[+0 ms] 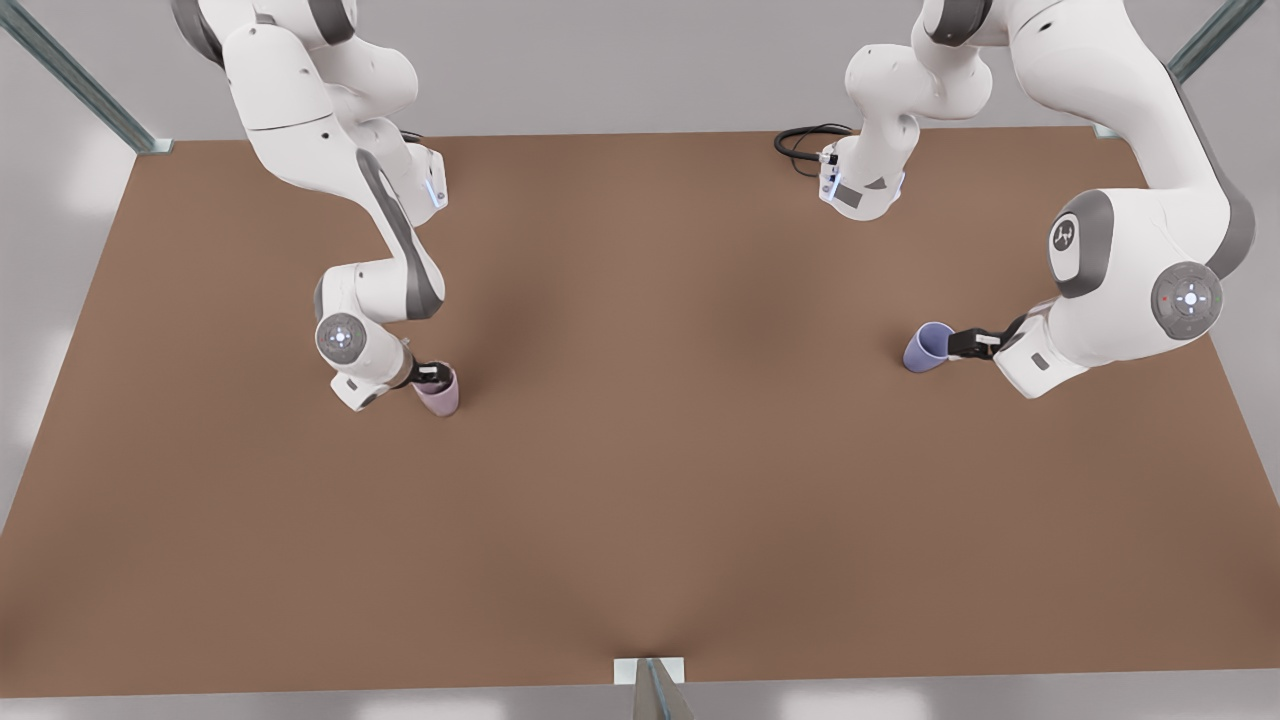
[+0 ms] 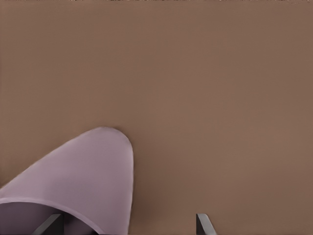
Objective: Stack the cups, with the pink cup at the bottom and the purple cup at the top
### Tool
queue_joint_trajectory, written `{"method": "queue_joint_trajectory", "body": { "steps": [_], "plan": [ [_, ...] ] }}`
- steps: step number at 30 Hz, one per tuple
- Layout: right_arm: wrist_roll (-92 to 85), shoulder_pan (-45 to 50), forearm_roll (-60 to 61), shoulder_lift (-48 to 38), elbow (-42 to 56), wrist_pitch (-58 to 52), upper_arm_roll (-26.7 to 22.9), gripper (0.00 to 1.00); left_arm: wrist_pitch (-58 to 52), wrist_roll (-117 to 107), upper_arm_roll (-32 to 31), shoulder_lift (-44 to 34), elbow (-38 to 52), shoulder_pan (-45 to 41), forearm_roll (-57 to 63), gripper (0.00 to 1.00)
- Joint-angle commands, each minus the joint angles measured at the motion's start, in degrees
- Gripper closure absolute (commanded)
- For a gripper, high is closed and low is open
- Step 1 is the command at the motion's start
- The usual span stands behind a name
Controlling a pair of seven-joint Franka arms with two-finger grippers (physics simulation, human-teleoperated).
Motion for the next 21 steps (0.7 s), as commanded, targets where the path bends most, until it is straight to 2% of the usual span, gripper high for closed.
{"method": "queue_joint_trajectory", "body": {
  "steps": [1,2,3,4,17,21],
  "plan": [
    [1.36,-0.07,0.35,-0.07,-0.03,2.50,-0.01,0.38,-0.44,0.03,0.02,-0.01,-0.05,0.01,0.03,0.00],
    [1.36,-0.07,0.35,-0.25,-0.03,2.06,-0.01,0.61,-0.44,0.03,0.02,-0.01,-0.05,0.01,0.03,0.00],
    [1.36,-0.07,0.35,-0.34,0.06,1.88,-0.01,0.76,-0.44,0.03,0.02,-0.01,-0.05,0.01,0.11,0.00],
    [1.36,-0.07,0.35,-0.34,0.06,1.88,-0.01,0.79,-0.53,0.12,0.02,-0.01,-0.05,0.01,0.03,0.00],
    [1.36,-0.16,0.53,-3.50,1.20,-0.23,-0.01,0.79,-0.79,0.03,0.11,-0.01,0.04,-0.17,0.20,0.00],
    [1.71,4.23,4.22,-2.97,5.59,-2.86,0.17,0.79,0.17,-0.05,0.11,-0.36,0.39,-0.17,0.55,0.00]
  ]
}}
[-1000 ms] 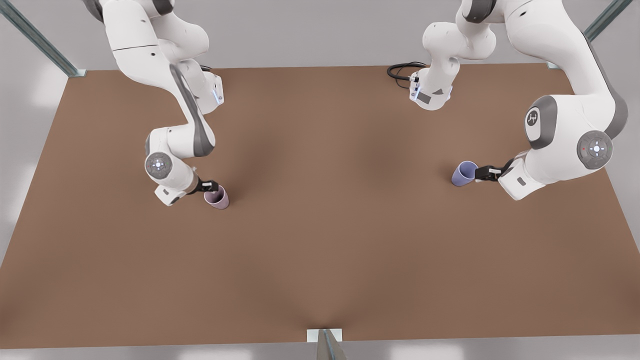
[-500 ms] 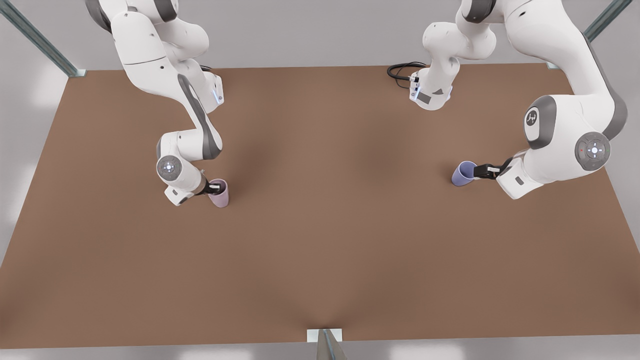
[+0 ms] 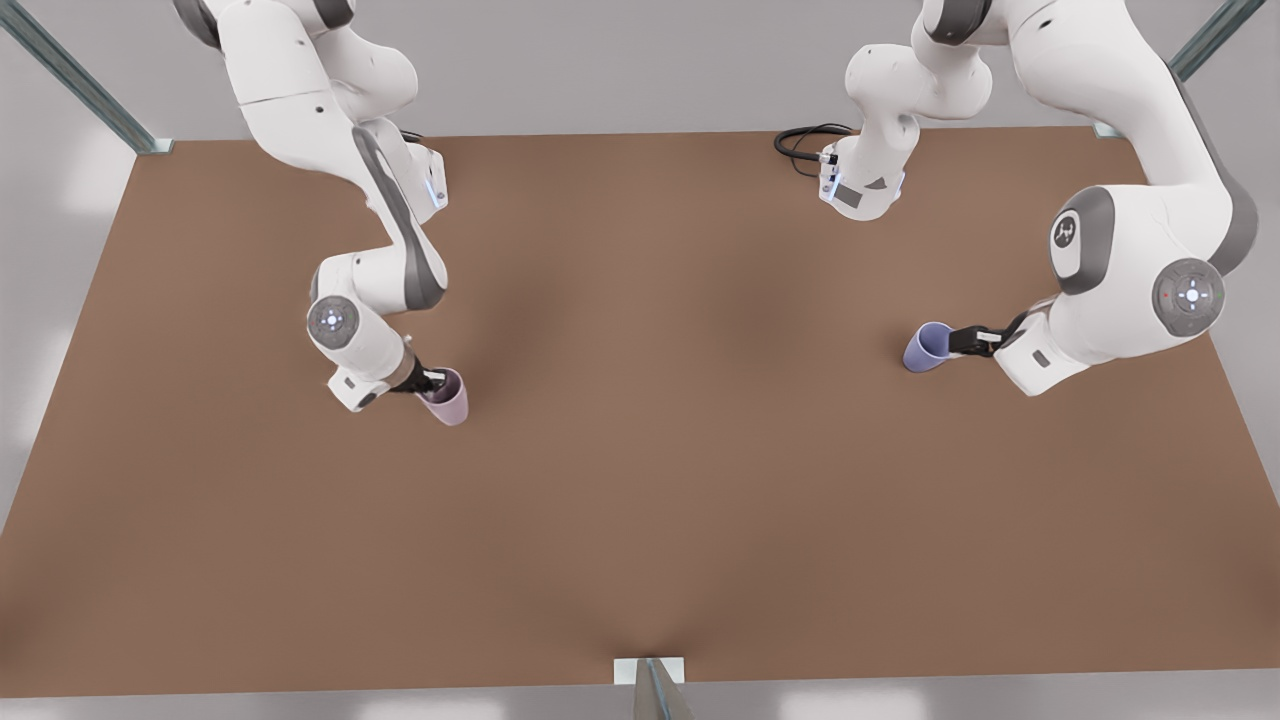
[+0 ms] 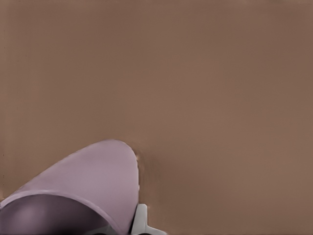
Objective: Stack the cups, with the pink cup at the bottom and the purple cup at the top
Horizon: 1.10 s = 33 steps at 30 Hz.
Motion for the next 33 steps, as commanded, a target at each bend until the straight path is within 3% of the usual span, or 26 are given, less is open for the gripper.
{"method": "queue_joint_trajectory", "body": {
  "steps": [1,8,18,33],
  "plan": [
    [2.12,3.12,3.38,0.78,1.88,-2.40,0.06,0.79,0.52,-0.12,0.00,-0.04,0.05,0.01,0.28,0.00],
    [18.72,19.64,4.62,11.59,16.82,-2.58,0.50,0.79,8.35,-0.73,1.41,-6.28,-10.14,-2.54,0.55,0.00],
    [31.91,29.40,8.66,25.74,34.49,-5.39,0.94,0.79,10.46,-0.74,4.66,-6.20,-17.62,-2.63,0.63,0.00],
    [33.32,31.42,5.50,28.47,37.48,-13.74,2.70,0.79,29.44,0.67,9.85,-5.76,-39.15,-2.63,3.01,0.00]
  ]
}}
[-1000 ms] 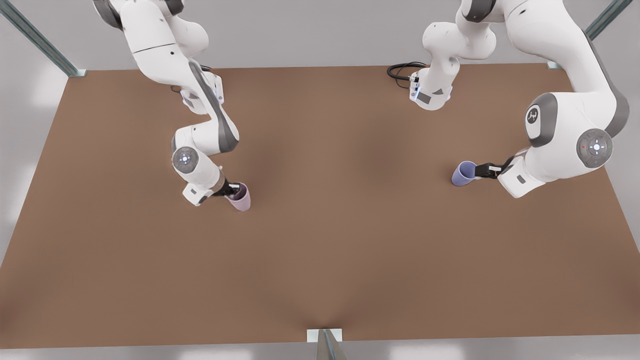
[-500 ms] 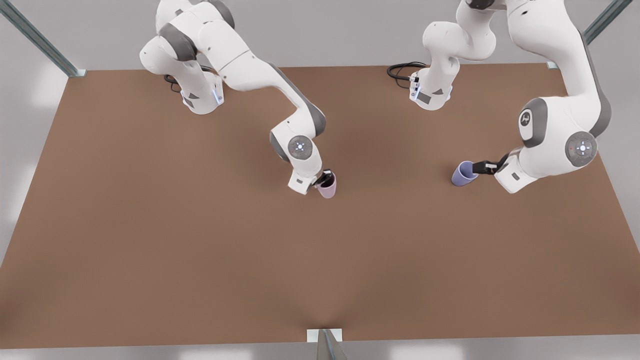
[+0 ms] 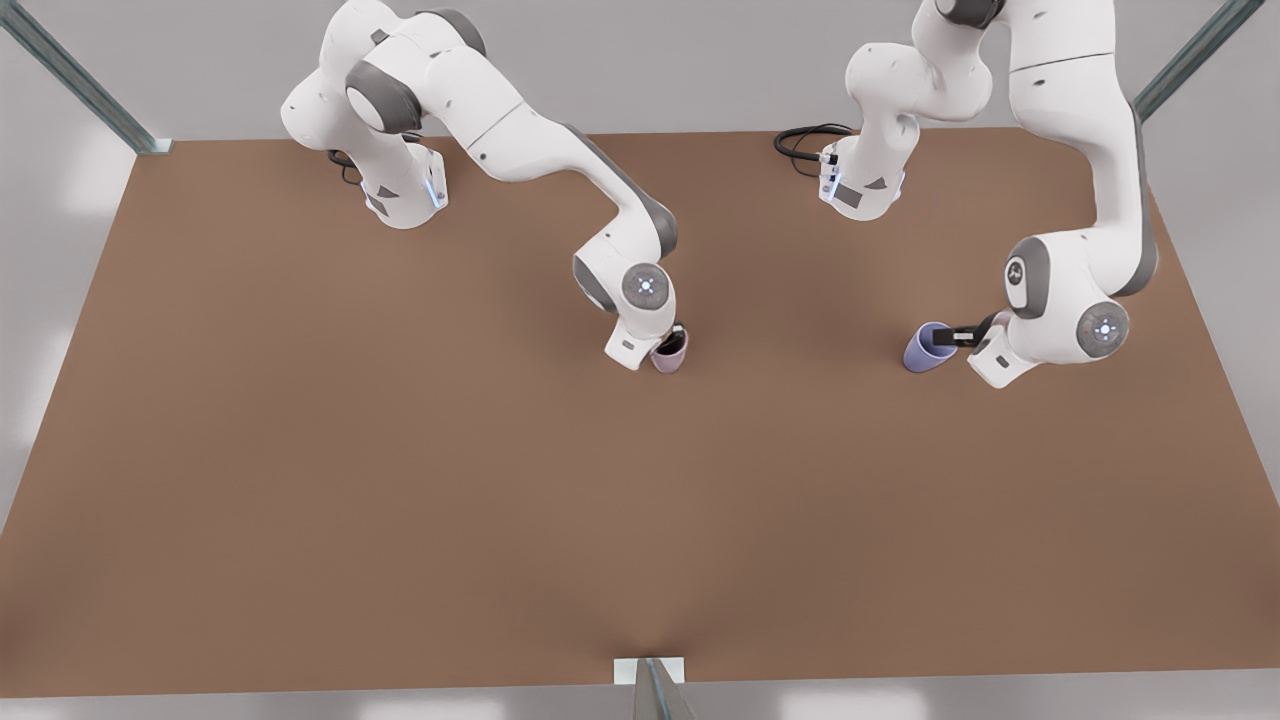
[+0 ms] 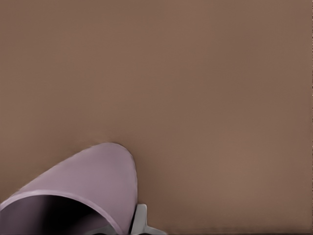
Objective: Stack the cups, with the pink cup at the bottom and the purple cup at the top
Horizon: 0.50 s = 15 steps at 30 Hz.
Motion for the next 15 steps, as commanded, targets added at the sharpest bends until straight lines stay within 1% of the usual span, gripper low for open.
{"method": "queue_joint_trajectory", "body": {
  "steps": [1,2,4,5,8,9,15],
  "plan": [
    [9.01,-0.03,-0.30,-0.03,0.03,-2.20,0.00,0.79,7.62,1.98,0.53,-0.08,-1.82,-0.06,0.18,0.00],
    [9.10,-0.03,-0.38,0.06,0.03,-2.11,0.00,0.79,8.77,4.35,2.03,0.00,-2.79,-0.06,0.18,0.00],
    [9.27,-0.03,-0.21,0.06,0.03,-2.11,0.00,0.79,11.75,6.20,2.82,-0.08,-5.25,-0.06,0.18,0.00],
    [9.19,-0.03,-0.38,0.15,0.03,-1.67,0.00,0.00,13.51,6.55,2.82,-0.08,-6.57,-0.06,0.18,0.00],
    [9.18,0.05,-0.56,-0.03,0.03,-1.40,0.00,0.00,15.01,9.19,3.17,0.18,-8.24,-0.06,0.27,0.00],
    [9.27,0.05,-0.47,-0.03,0.03,-1.40,0.00,0.00,17.46,9.19,3.61,0.18,-9.55,0.03,0.27,0.00],
    [9.54,0.05,-0.12,-4.25,-0.76,-2.28,-0.18,0.00,22.74,10.16,3.96,0.88,-13.24,0.03,0.44,0.00]
  ]
}}
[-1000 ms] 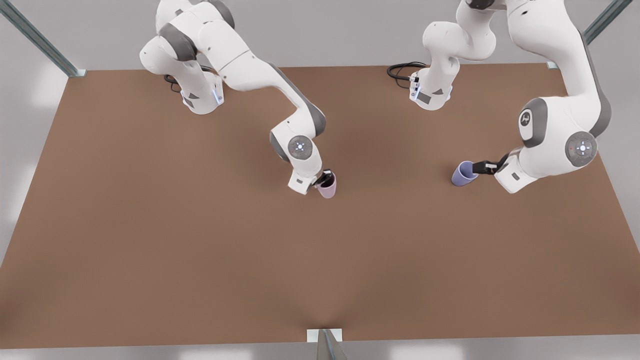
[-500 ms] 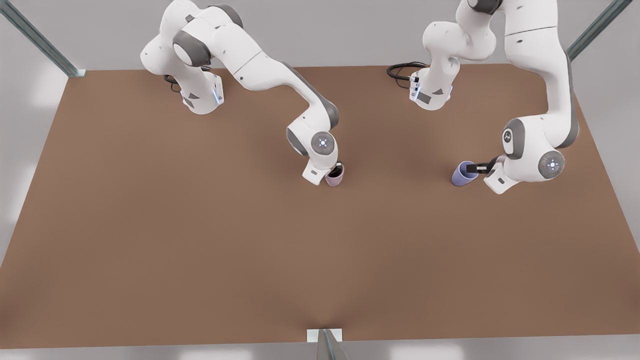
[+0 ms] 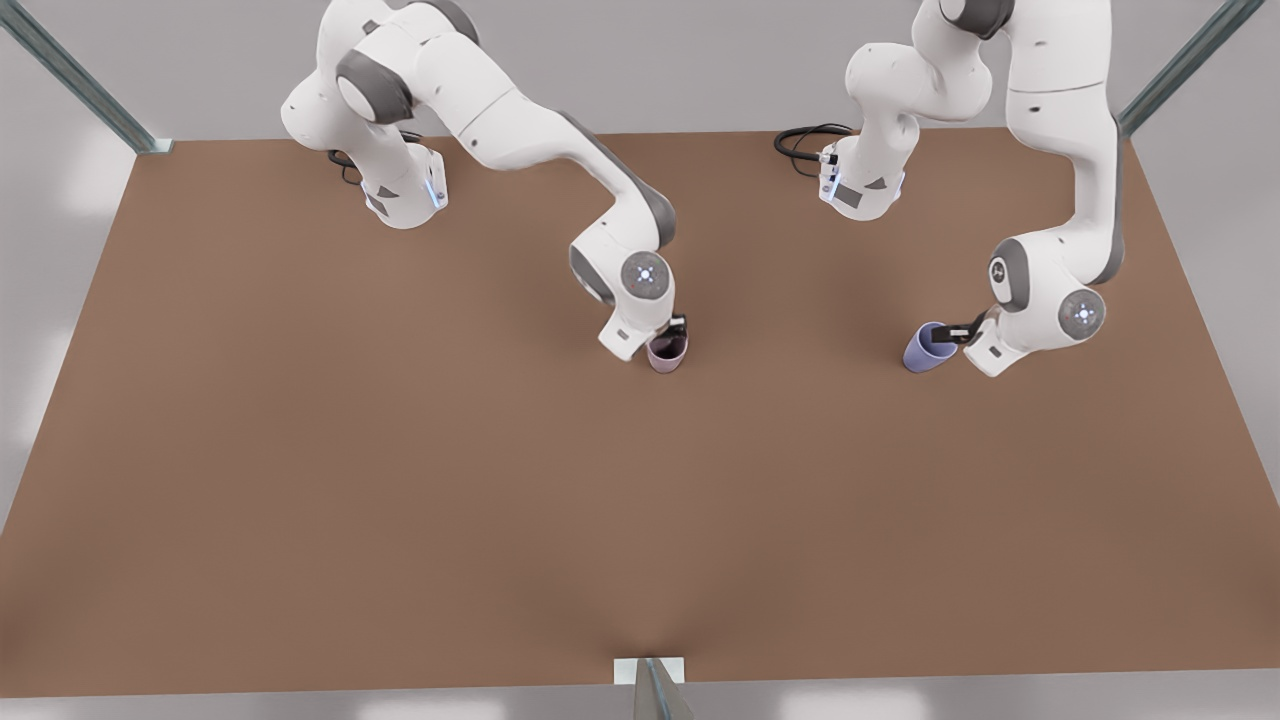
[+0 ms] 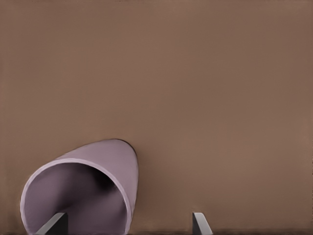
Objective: Stack the cups, with the pink cup at the bottom and the purple cup at the top
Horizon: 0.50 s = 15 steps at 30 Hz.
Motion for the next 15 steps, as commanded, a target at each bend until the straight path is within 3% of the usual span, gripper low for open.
{"method": "queue_joint_trajectory", "body": {
  "steps": [1,5,8,10,12,15],
  "plan": [
    [2.25,-0.08,0.93,-1.72,-0.04,-1.12,-0.02,0.00,5.81,5.42,0.04,0.22,-0.85,0.05,0.13,0.00],
    [-3.64,-5.79,0.58,-10.41,0.48,-9.11,-0.37,0.00,7.66,5.51,0.04,0.74,-2.52,0.05,0.21,0.00],
    [-18.66,-20.29,-4.95,-17.01,5.58,-22.73,-0.37,0.00,7.83,5.42,0.04,1.18,-2.61,0.05,0.13,0.02],
    [-29.91,-30.83,-10.67,-20.87,6.64,-25.82,0.68,0.00,8.01,5.33,0.04,1.27,-2.87,0.05,-0.14,0.56],
    [-37.22,-38.49,-12.60,-23.95,6.46,-28.45,0.86,0.00,8.01,5.24,0.04,1.36,-2.87,0.05,-0.31,0.62],
    [-36.43,-38.40,-14.10,-22.81,8.13,-32.76,0.33,0.00,8.01,5.07,-0.05,1.80,-2.96,0.05,-3.12,0.66]
  ]
}}
